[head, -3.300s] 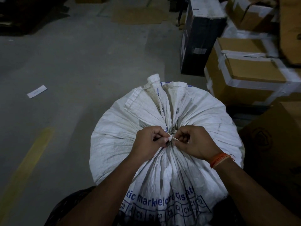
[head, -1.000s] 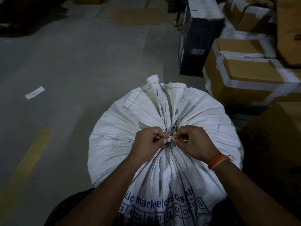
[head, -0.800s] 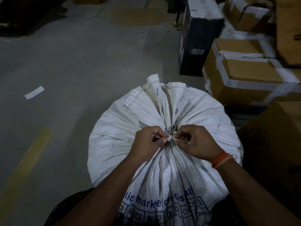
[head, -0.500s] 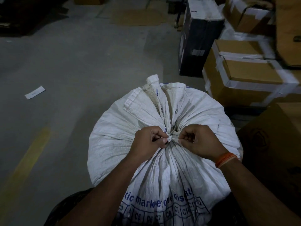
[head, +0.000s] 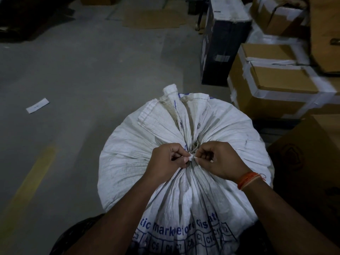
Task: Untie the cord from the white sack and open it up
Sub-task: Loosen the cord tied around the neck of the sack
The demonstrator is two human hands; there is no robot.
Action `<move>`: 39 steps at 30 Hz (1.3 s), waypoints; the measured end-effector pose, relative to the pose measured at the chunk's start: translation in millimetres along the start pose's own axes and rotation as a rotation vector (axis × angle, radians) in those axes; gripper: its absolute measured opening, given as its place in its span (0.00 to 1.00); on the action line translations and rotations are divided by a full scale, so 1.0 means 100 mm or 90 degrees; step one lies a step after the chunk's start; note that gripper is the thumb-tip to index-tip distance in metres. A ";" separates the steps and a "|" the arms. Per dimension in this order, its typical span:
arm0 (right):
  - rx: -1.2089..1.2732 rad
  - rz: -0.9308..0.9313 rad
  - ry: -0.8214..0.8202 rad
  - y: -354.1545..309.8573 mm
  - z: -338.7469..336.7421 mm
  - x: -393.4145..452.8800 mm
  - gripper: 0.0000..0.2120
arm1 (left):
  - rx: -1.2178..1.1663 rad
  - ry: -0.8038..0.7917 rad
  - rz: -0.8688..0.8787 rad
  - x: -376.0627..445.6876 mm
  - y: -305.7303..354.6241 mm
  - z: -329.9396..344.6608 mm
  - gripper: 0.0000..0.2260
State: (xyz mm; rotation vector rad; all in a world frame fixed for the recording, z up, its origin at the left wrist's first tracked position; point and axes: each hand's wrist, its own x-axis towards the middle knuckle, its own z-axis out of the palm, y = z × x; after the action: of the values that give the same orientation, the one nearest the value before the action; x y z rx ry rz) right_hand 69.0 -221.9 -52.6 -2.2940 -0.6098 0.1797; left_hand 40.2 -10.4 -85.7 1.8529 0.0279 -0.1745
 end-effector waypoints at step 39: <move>0.054 0.055 0.001 -0.04 0.18 0.01 0.17 | 0.012 0.031 -0.018 -0.09 0.15 -0.02 0.11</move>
State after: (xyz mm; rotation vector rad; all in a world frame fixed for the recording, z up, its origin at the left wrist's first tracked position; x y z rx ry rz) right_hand 63.2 -207.3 -62.6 -2.2403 -0.4926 0.2409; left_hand 33.3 -12.0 -69.7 1.8759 0.0863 -0.1492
